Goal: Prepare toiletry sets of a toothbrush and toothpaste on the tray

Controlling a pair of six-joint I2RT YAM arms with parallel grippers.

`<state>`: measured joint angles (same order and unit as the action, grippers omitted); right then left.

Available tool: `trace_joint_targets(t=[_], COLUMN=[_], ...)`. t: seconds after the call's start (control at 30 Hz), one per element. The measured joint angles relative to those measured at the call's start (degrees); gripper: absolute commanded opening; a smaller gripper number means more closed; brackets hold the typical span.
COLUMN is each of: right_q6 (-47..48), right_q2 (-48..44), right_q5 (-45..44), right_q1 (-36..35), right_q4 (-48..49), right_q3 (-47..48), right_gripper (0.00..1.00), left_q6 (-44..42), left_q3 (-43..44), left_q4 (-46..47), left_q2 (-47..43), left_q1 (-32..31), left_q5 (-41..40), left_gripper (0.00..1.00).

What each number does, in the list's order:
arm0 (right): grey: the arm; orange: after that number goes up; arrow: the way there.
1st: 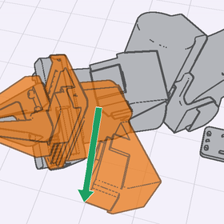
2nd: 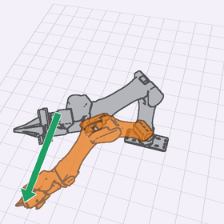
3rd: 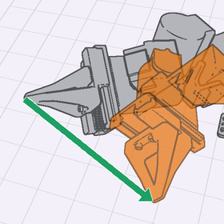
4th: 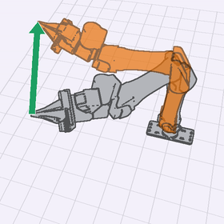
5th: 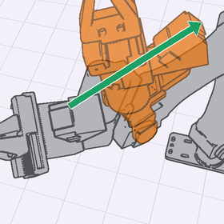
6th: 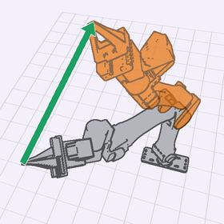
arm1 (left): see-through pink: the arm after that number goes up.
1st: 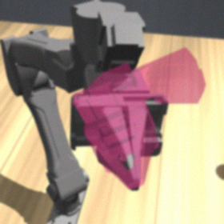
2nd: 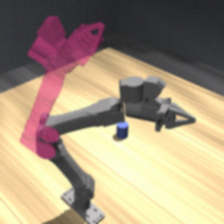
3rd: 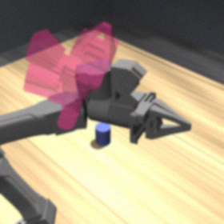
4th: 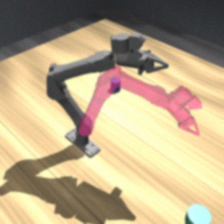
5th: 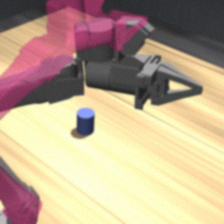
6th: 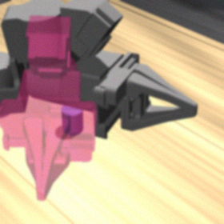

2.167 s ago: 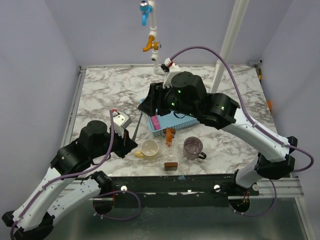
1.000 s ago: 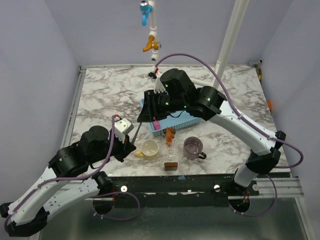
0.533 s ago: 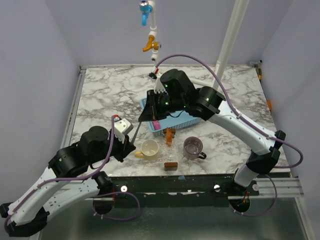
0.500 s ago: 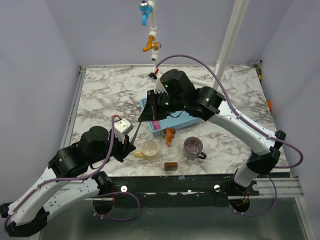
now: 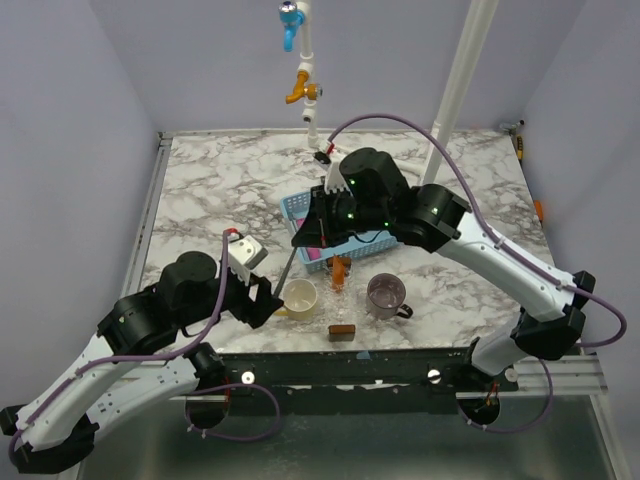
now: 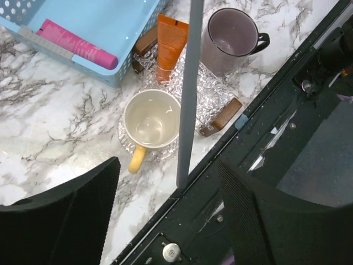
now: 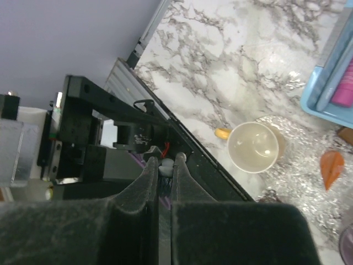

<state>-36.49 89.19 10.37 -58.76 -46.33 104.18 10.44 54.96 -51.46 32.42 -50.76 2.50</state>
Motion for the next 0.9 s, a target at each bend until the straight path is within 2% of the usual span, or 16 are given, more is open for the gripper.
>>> trace_joint_targets(t=[0.23, 0.63, 0.9], right_q6=[6.5, 18.7, 25.0], right_q2=[-6.1, -9.5, -14.0], right_q5=[-4.1, -11.0, -17.1], right_q1=[0.0, 0.0, 0.0], right_q4=[-0.1, -2.4, 0.9], right_q3=[-4.8, -13.2, -21.0], right_gripper=[0.0, 0.0, 0.0], left_q6=[0.0, 4.0, 7.5], left_q3=[0.4, 0.9, 1.7], left_q4=[4.8, 14.5, 18.3], left_q2=[0.3, 1.7, -0.3], left_q1=[0.0, 0.0, 0.0], left_q5=[-1.6, -7.8, -13.1], left_gripper=[0.99, 0.99, 0.99])
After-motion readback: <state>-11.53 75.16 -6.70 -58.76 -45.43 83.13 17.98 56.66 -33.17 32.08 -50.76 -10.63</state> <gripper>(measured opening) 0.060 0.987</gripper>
